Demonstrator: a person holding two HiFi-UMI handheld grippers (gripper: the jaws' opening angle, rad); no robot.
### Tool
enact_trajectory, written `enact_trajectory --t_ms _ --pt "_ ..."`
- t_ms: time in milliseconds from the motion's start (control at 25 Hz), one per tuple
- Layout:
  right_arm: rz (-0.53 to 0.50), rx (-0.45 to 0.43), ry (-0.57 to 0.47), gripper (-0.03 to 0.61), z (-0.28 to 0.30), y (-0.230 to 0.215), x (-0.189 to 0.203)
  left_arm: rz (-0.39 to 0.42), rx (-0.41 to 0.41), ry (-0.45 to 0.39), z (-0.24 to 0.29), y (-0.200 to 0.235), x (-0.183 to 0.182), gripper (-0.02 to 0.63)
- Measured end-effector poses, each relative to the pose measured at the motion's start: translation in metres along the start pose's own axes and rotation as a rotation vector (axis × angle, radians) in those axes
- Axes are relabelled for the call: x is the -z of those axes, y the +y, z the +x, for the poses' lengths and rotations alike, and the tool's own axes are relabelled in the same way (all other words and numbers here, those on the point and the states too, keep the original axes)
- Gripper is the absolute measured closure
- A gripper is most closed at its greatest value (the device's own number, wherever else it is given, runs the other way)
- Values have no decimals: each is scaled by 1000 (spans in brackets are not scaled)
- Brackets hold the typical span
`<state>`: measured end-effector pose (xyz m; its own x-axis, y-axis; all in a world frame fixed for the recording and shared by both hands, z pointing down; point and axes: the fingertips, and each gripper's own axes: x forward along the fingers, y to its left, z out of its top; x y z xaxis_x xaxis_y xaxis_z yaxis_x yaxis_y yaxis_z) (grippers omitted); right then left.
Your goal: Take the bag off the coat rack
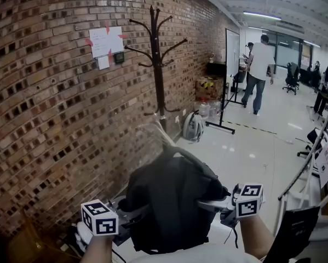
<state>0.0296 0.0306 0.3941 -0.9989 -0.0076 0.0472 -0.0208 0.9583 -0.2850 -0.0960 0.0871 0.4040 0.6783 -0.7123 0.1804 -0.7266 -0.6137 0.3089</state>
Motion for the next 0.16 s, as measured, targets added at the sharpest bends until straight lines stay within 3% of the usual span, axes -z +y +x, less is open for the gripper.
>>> enact_trajectory --t_ms 160 --pt "1 5 6 315 1 -4 0 -9 3 0 1 3 0 449"
